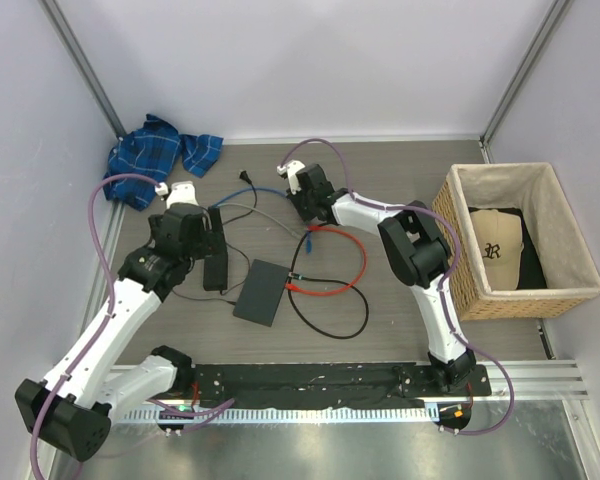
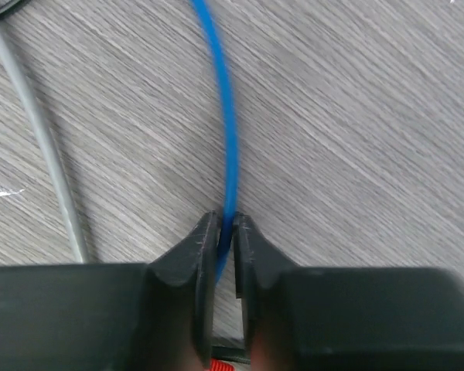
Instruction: Insert the plug into the switch port
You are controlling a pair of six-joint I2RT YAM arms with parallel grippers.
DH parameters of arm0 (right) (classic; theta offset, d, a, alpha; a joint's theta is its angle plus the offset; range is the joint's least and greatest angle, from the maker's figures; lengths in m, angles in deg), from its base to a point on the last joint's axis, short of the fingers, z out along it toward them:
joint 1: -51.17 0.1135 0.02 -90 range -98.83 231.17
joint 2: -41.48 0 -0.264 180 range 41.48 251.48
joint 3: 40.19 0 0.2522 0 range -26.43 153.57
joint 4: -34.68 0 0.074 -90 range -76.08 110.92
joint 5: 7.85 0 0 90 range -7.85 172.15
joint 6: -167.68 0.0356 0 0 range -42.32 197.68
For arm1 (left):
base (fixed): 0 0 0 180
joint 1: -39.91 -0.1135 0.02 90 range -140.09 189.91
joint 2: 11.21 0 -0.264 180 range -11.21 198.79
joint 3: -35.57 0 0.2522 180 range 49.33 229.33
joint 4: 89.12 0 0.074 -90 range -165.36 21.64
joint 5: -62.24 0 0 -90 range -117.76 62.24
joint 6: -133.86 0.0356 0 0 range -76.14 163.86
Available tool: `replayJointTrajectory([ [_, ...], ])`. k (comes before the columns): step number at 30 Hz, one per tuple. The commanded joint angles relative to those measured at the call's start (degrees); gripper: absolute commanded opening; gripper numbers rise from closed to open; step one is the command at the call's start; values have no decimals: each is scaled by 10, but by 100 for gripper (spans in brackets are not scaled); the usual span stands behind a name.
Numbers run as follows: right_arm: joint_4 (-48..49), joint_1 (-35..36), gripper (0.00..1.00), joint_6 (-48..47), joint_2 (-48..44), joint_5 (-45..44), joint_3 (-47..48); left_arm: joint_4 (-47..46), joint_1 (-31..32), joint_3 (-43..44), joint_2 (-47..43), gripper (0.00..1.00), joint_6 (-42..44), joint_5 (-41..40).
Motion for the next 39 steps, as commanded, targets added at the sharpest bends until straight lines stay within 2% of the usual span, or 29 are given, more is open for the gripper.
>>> replayJointTrajectory([
  [1,7,-1,2,19,2,8,21,-18,-9,-5,-17,100,-2,3],
  [11,-15,-1,1,27,-112,-11,57,-26,-33,-10,-28,100,-11,27],
  [18,-17,-1,1,18,-189,-43,24,-29,-40,-14,-36,100,-13,35],
  [27,27,-1,1,11,-240,-53,18,-33,-49,-17,-38,100,-17,42],
  [39,37,-1,1,-9,-316,-65,20,-40,-64,-20,-36,100,-20,71],
])
